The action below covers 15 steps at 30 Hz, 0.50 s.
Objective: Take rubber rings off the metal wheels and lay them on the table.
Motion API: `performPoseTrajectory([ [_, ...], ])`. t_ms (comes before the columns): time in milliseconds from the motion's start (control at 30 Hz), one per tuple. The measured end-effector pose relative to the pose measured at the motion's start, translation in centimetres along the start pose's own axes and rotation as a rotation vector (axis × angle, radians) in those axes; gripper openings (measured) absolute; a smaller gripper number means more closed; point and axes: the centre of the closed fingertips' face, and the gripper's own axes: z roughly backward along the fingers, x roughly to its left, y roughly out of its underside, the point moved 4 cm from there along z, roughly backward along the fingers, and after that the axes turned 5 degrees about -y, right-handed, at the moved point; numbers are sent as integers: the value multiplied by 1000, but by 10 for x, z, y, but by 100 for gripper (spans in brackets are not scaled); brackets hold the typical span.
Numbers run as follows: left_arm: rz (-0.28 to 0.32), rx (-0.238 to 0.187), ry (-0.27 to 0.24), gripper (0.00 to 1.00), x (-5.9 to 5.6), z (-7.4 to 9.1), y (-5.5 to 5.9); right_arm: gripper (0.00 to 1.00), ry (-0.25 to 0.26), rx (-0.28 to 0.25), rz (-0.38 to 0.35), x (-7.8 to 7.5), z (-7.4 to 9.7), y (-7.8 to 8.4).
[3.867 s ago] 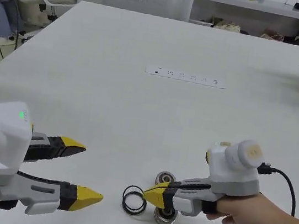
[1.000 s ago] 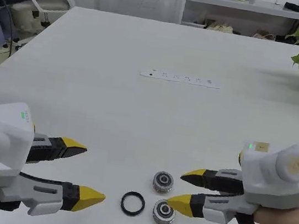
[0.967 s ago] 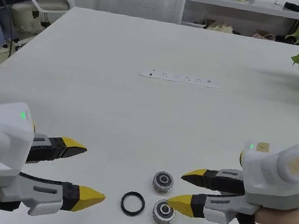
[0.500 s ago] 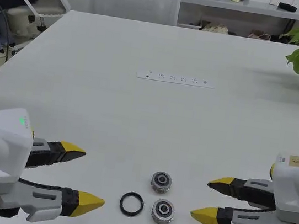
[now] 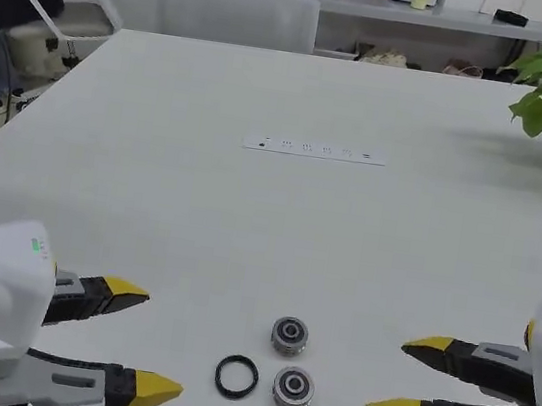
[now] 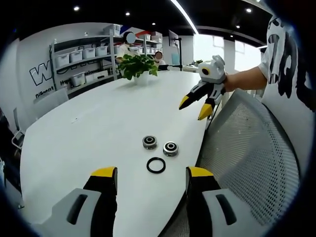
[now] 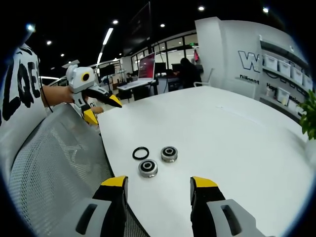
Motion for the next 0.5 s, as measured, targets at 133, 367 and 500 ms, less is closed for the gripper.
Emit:
performPoseTrajectory([
  [133,-10,1,-3,53,0,0,0,49,9,-5,-8,0,3,1],
  [367,8,2,-14,53,2,0,4,49,20,-7,-9,3,5,0],
  [500,5,3,-19,52,1,-1,6,49,22,-4,-7,5,5,2],
])
